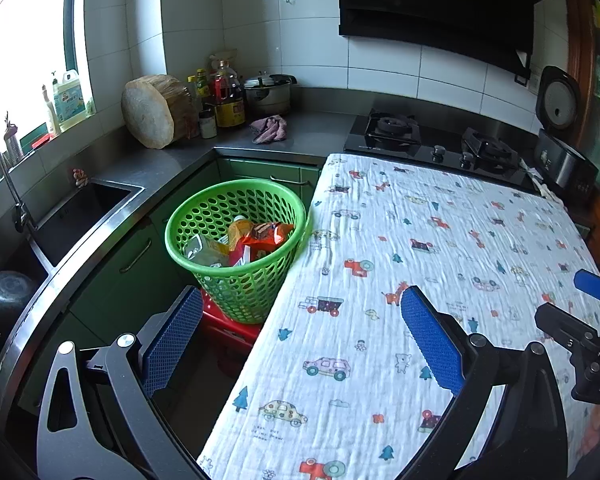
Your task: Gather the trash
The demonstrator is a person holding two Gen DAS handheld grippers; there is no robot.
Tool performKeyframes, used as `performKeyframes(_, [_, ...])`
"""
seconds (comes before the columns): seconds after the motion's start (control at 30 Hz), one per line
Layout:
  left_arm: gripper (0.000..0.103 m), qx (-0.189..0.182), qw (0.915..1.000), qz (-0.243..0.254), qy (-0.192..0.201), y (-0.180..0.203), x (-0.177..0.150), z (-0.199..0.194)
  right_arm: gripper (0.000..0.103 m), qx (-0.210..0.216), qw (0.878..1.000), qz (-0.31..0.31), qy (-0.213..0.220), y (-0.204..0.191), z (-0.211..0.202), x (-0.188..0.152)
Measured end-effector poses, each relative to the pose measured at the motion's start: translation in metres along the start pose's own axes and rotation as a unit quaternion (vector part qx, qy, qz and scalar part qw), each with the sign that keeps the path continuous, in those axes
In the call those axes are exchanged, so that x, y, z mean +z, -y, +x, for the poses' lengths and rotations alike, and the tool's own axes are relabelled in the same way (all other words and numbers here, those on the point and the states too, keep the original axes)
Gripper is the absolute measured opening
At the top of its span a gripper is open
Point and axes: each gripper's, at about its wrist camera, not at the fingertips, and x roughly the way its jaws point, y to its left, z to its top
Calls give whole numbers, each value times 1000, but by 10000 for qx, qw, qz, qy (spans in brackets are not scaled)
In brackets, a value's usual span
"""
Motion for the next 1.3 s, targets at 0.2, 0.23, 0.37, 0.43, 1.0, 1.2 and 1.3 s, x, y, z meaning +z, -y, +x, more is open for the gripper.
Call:
performKeyframes(0.2, [98,-20,10000,30,1,0,1,0,92,3,10000,35,-15,1,0,-1])
performKeyframes(0.23, [98,-10,10000,32,0,1,0,0,92,-3,10000,39,-15,2,0,-1])
performKeyframes(0.37, [98,-35,10000,39,-5,1,0,0,92,-13,10000,39,-21,2,0,-1])
performKeyframes(0.43, [98,-35,10000,51,-4,2,0,0,92,-8,10000,38,-22,2,0,-2])
performKeyframes(1.0, [98,-111,9998,151,-14,4,0,2,92,-29,10000,80,-36,5,3,-3])
performKeyframes(1.2, [98,-179,9996,215,-41,7,-1,4,92,-36,9999,96,-58,3,3,-5])
performKeyframes(1.3, [98,-238,9994,245,-43,9,-1,4,92,-45,9999,91,-65,3,3,-6])
